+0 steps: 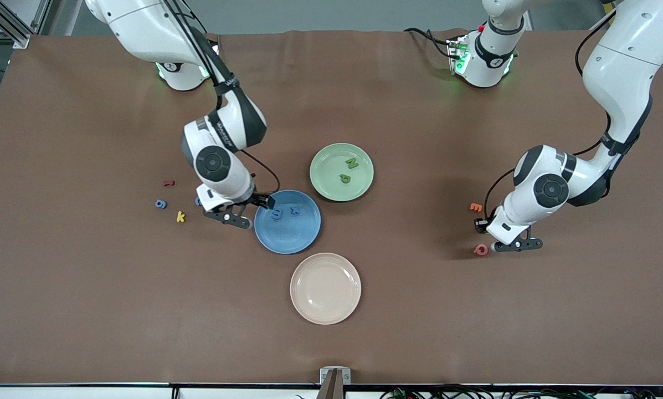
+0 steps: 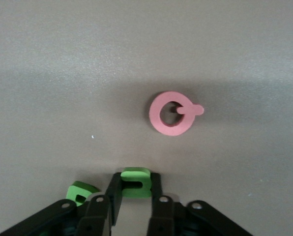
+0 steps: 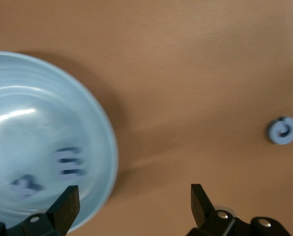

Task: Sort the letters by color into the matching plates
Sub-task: 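Place the green u on its plate while the right gripper grasps blue 6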

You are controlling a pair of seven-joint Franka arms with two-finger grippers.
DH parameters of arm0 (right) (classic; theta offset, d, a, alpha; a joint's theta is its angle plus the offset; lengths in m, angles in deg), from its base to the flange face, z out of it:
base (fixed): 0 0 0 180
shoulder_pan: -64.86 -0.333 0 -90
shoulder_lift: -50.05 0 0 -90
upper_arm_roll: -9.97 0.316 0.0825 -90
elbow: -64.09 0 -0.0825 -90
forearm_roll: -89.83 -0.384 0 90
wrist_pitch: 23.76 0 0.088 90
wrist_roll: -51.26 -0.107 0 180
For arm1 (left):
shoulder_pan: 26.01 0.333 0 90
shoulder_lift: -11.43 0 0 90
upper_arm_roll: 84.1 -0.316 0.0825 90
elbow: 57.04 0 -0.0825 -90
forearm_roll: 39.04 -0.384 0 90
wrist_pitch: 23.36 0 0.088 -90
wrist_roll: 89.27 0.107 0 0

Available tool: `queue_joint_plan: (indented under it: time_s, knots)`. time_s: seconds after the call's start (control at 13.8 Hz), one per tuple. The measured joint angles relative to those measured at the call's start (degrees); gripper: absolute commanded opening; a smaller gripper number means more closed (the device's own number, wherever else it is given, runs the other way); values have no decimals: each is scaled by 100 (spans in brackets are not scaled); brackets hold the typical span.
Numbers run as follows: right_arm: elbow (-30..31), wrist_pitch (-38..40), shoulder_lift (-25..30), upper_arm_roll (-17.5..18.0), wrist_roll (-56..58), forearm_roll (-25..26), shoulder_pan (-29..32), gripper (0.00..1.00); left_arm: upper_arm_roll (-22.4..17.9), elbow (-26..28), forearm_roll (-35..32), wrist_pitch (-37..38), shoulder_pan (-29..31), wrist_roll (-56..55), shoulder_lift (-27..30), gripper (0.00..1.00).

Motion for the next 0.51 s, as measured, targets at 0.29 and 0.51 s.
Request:
queue_joint_plan:
  time_s: [0.29, 0.51]
  knots:
    - [811, -580, 264, -18, 910, 52, 666, 100, 52, -5, 0, 1, 0, -331, 0, 3]
    - [1323, -1079, 350, -23, 1524, 60, 1135, 87, 388, -28, 0, 88, 1, -733, 5, 0]
